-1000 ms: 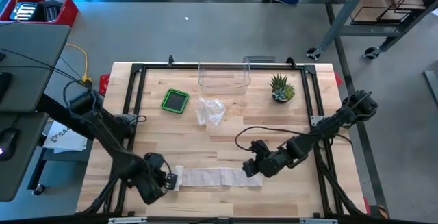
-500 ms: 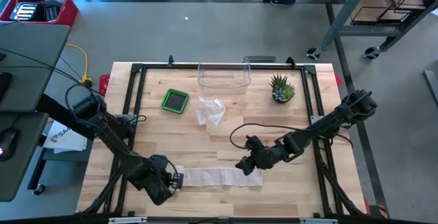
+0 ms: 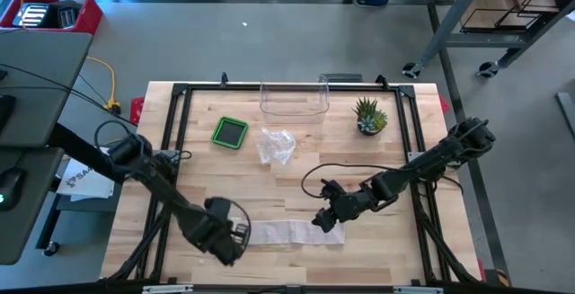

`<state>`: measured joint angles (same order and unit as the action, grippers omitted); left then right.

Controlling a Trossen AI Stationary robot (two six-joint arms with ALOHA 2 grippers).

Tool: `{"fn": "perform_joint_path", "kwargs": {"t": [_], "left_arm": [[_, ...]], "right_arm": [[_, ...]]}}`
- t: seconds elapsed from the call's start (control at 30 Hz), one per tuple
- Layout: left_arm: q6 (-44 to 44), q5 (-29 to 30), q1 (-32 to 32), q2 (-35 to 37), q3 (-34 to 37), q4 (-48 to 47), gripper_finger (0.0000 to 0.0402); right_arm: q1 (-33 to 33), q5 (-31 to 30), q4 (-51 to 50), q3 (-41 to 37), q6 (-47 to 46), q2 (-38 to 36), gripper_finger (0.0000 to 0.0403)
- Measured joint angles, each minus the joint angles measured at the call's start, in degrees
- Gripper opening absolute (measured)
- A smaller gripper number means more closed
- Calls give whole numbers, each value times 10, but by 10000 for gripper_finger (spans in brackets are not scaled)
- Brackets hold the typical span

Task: Roll bandage
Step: Roll the bandage

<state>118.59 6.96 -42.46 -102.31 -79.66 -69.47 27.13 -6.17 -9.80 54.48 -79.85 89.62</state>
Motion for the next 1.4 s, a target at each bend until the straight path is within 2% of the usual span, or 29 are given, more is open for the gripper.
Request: {"fn": "perform_joint_path", "kwargs": {"t": [0.1,0.23,0.37,0.5,0.63,0.83,1.0,1.2,1.3,1.4], "left_arm": [[-83,-5,18,15,0,-37,54],[-174,-6,46,39,0,-32,55],[-249,-17,61,58,0,26,54],[-277,20,61,64,0,91,52],[-265,51,61,66,0,129,66],[-202,41,60,67,-1,149,82],[-151,129,48,69,-1,150,90],[-118,198,26,85,-1,158,123],[-139,197,11,86,-1,147,139],[-121,188,2,85,0,163,147]], "right_arm": [[-5,1,1,0,-22,0,204],[-13,7,1,0,-24,0,204],[-21,9,1,0,-22,0,204],[-24,9,2,0,-3,0,204],[-24,21,0,0,48,0,204],[-24,51,-8,0,102,0,204],[-29,92,-23,0,138,0,204],[-32,93,-28,0,126,0,204],[-32,86,-28,0,113,0,204],[-35,83,-23,0,113,0,204]]}}
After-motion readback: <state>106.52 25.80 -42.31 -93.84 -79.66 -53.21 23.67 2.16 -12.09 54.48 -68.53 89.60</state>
